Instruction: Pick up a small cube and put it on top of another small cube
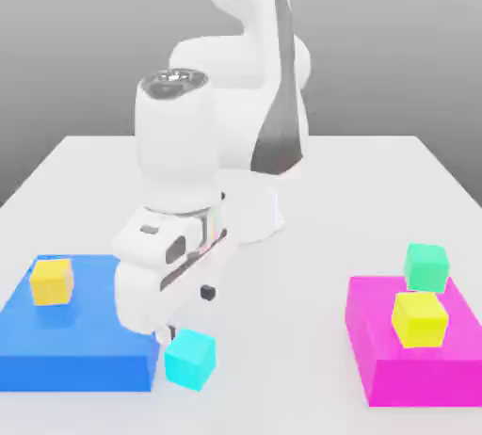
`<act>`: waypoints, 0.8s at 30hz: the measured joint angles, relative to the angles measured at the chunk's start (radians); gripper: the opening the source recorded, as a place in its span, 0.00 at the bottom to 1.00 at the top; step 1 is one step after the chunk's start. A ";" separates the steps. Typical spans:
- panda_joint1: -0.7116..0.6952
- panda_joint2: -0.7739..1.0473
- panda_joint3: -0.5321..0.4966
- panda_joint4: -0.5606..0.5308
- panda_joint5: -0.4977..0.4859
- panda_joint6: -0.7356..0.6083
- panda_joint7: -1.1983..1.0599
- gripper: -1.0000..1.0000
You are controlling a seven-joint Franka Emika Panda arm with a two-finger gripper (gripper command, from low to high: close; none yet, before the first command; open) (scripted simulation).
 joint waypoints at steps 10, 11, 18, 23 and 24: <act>-0.132 0.200 0.168 0.036 0.164 0.152 -0.139 0.00; -0.132 0.200 0.168 0.036 0.164 0.151 -0.139 0.00; -0.060 0.039 0.062 0.001 0.014 0.028 -0.025 0.00; 0.086 -0.098 0.106 0.002 -0.065 -0.106 0.132 0.00; 0.126 -0.120 0.122 0.006 -0.070 -0.132 0.166 0.00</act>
